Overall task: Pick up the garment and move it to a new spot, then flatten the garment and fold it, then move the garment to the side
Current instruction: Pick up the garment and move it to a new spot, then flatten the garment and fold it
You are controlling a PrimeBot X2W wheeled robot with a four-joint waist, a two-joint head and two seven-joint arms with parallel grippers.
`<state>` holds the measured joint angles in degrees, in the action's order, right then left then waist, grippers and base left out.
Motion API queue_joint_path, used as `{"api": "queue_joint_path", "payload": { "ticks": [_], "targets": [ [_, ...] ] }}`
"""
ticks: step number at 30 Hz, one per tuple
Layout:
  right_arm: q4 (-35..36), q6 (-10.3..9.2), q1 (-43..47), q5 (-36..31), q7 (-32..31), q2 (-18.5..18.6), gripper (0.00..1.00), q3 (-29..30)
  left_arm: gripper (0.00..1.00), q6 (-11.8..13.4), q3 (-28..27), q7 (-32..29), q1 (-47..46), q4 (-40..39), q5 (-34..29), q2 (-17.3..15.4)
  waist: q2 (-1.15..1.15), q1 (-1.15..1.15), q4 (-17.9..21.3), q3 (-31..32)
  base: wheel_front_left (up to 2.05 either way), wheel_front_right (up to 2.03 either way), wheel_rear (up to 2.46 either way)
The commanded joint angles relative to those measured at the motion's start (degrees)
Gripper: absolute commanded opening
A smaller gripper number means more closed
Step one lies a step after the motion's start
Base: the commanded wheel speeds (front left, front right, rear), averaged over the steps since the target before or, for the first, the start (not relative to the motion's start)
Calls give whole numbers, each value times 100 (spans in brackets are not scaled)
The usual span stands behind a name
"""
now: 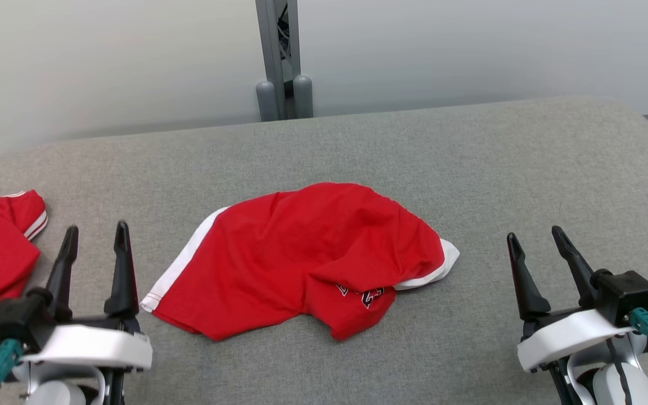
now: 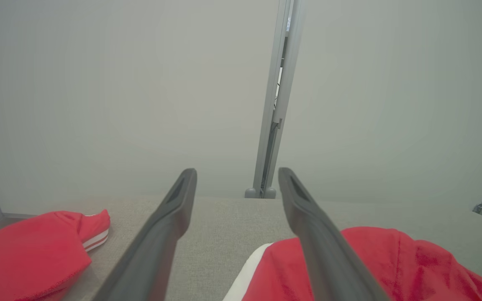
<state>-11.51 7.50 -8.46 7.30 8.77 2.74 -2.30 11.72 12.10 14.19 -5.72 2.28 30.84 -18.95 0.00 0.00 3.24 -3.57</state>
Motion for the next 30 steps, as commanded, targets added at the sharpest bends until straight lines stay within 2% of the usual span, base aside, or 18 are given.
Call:
{"api": "queue_joint_path", "payload": {
  "ticks": [1, 14, 30],
  "targets": [
    [39, -2, 74, -10, -26, 29, 100, 16, 100, -16, -25, 34, 104, -39, -22, -36, 0, 0, -22, 60, 0, 0, 0],
    [256, -2, 587, -4, -223, 28, 100, 146, 100, 117, 18, 63, 906, -184, -281, -121, 0, 0, 39, 313, 0, 0, 0],
    [429, -2, 608, 59, -277, 29, 100, 170, 100, 250, 232, -249, 841, -338, -395, -160, 0, 0, 62, 299, 0, 0, 0]
  ]
}}
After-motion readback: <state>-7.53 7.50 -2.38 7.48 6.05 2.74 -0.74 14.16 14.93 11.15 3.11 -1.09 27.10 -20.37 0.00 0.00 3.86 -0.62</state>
